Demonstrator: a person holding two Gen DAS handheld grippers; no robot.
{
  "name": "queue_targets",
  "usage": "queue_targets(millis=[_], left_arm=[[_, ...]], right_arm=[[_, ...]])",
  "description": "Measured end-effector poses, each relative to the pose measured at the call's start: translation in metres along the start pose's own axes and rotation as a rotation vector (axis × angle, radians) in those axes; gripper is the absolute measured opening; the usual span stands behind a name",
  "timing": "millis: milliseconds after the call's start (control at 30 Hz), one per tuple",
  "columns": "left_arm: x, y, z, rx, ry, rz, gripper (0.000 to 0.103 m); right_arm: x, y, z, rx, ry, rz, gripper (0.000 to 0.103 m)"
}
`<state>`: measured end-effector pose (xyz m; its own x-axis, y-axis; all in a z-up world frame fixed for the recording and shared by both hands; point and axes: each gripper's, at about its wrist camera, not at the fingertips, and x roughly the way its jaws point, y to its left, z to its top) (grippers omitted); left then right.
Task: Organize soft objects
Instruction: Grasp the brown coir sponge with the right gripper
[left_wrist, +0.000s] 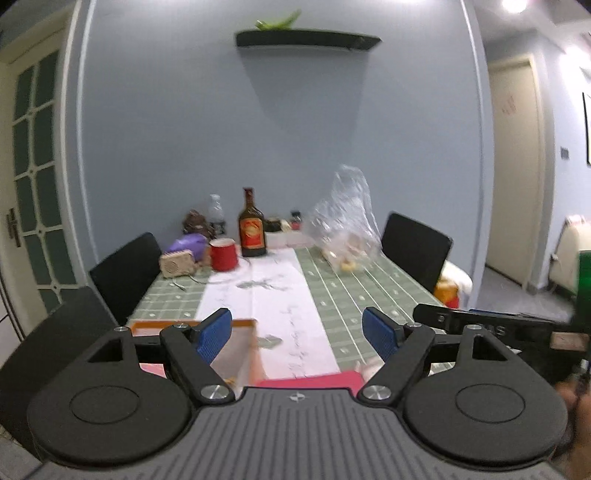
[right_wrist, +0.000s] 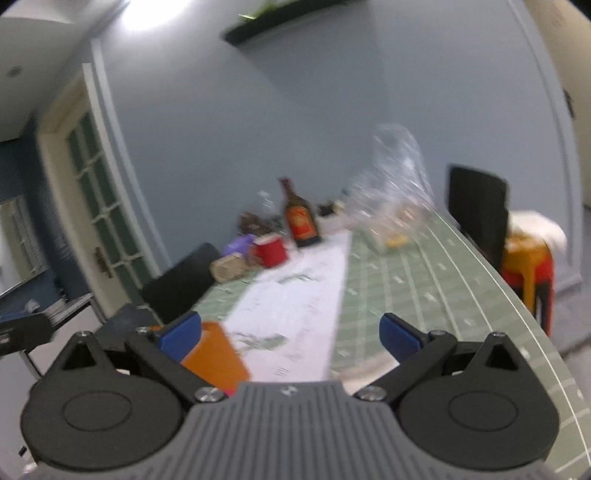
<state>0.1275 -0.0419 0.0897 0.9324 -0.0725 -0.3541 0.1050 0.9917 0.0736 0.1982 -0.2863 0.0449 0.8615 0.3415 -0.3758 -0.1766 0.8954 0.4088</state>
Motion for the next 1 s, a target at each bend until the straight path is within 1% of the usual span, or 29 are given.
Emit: queue_targets(millis=[100, 200, 333, 400, 467, 533, 600, 633, 700, 800, 933, 1000], left_arm=[[0.013, -0.016, -0.009, 0.009, 0.032, -0.031, 0.094], [0.023, -0.034, -0.02, 0.051, 0.052, -0.036, 0.094], [0.033, -0.054, -0.031, 0.116, 0.08, -0.015, 0.094], [0.037, -0.059, -0.035, 0.14, 0.095, -0.006, 0.094], [0.037, -0.062, -0.035, 0.142, 0.08, -0.006, 0.094], [0.035, -0.064, -0.035, 0.118, 0.07, 0.002, 0.094], [0.034, -0.067, -0.035, 0.11, 0.074, -0.017, 0.094], [0.033, -0.068, -0.035, 0.112, 0.076, -0.023, 0.094], [0.031, -0.07, -0.035, 0.12, 0.071, -0.026, 0.094], [0.027, -0.071, -0.038, 0.126, 0.064, -0.024, 0.094], [0.03, -0.072, -0.038, 0.123, 0.095, -0.02, 0.094], [0.029, -0.072, -0.039, 0.107, 0.108, -0.024, 0.094]], right_arm=[[0.026, -0.029, -0.014, 0.054, 0.096, -0.079, 0.1], [0.05, -0.045, -0.032, 0.095, 0.223, -0.142, 0.1], [0.065, -0.04, -0.049, 0.08, 0.287, -0.178, 0.1], [0.069, -0.035, -0.056, 0.101, 0.289, -0.218, 0.1], [0.077, -0.028, -0.063, 0.144, 0.302, -0.281, 0.1], [0.08, -0.019, -0.071, 0.096, 0.293, -0.302, 0.1], [0.086, -0.007, -0.079, 0.001, 0.284, -0.354, 0.1], [0.092, -0.005, -0.082, -0.035, 0.292, -0.365, 0.1], [0.094, -0.002, -0.087, -0.08, 0.305, -0.361, 0.099], [0.09, -0.003, -0.088, -0.137, 0.296, -0.335, 0.094], [0.085, -0.005, -0.085, -0.133, 0.3, -0.292, 0.09], [0.08, -0.008, -0.08, -0.094, 0.309, -0.227, 0.09]])
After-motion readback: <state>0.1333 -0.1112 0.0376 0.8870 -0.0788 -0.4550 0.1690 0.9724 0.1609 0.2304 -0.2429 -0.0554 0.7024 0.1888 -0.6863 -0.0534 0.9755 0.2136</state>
